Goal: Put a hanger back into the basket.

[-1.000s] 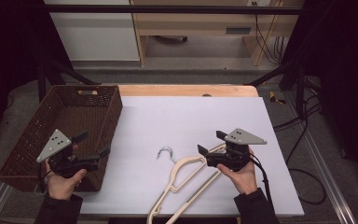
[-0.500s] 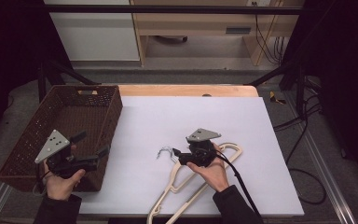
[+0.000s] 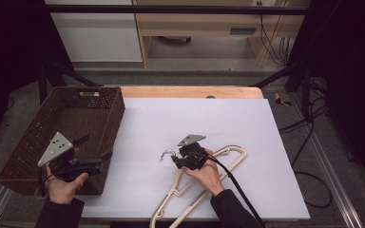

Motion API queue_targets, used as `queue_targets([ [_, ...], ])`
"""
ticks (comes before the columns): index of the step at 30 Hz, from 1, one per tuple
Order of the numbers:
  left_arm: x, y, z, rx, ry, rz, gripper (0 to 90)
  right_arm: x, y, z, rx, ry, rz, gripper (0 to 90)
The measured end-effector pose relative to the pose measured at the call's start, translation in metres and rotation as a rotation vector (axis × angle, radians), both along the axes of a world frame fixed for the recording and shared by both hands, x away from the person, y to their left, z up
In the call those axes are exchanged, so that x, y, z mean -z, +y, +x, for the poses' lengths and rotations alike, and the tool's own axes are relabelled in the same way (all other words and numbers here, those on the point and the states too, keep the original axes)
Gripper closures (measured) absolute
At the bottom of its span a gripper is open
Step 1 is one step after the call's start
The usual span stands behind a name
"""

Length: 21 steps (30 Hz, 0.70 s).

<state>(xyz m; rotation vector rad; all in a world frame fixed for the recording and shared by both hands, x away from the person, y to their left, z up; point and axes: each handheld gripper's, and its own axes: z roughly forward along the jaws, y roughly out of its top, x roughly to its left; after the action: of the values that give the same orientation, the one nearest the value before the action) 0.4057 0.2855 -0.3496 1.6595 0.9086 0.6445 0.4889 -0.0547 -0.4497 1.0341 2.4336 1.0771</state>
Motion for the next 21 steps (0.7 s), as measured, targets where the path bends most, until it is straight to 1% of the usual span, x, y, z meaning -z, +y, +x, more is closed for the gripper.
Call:
queue_targets([
  [1, 0.0, 0.0, 0.0, 0.0, 0.0, 0.0, 4.1, 0.005, 0.002, 0.002, 0.003, 0.009, -0.013, 61.5],
  [2, 0.0, 0.0, 0.0, 0.0, 0.0, 0.0, 4.1, 0.005, 0.002, 0.002, 0.003, 0.009, -0.013, 61.5],
  [3, 0.0, 0.0, 0.0, 0.001, 0.0, -0.001, 4.1, 0.009, 0.002, 0.004, 0.009, 0.032, -0.02, 64.1],
  [4, 0.0, 0.0, 0.0, 0.001, 0.0, -0.001, 4.1, 0.009, 0.002, 0.004, 0.009, 0.032, -0.02, 64.1],
  [5, 0.0, -0.001, 0.0, 0.002, 0.001, 0.005, 4.1, 0.012, 0.003, 0.005, 0.019, 0.046, -0.03, 67.0],
  [6, 0.0, -0.001, 0.0, 0.004, 0.002, 0.007, 4.1, 0.014, 0.002, 0.006, 0.009, 0.04, -0.033, 68.2],
  [7, 0.0, -0.002, 0.0, 0.002, 0.002, 0.002, 4.1, 0.014, 0.002, 0.007, 0.02, 0.049, -0.035, 69.6],
  [10, 0.0, -0.002, 0.0, 0.003, 0.001, 0.002, 4.1, 0.015, 0.001, 0.008, 0.019, 0.057, -0.028, 72.2],
  [11, 0.0, -0.002, 0.0, 0.002, 0.001, 0.0, 4.2, 0.016, 0.001, 0.007, 0.017, 0.066, -0.024, 75.0],
  [16, 0.0, -0.002, 0.0, 0.005, 0.002, 0.0, 4.3, 0.017, 0.001, 0.008, 0.015, 0.095, -0.007, 81.1],
  [18, 0.001, -0.002, 0.001, 0.005, 0.004, 0.002, 4.4, 0.017, 0.001, 0.008, 0.009, 0.098, -0.007, 82.8],
  [20, 0.001, -0.002, 0.001, 0.008, 0.006, 0.009, 4.4, 0.018, 0.001, 0.008, 0.001, 0.11, 0.007, 86.3],
  [21, 0.002, -0.003, 0.001, 0.007, 0.008, 0.005, 4.4, 0.017, 0.001, 0.008, -0.006, 0.114, 0.005, 87.6],
])
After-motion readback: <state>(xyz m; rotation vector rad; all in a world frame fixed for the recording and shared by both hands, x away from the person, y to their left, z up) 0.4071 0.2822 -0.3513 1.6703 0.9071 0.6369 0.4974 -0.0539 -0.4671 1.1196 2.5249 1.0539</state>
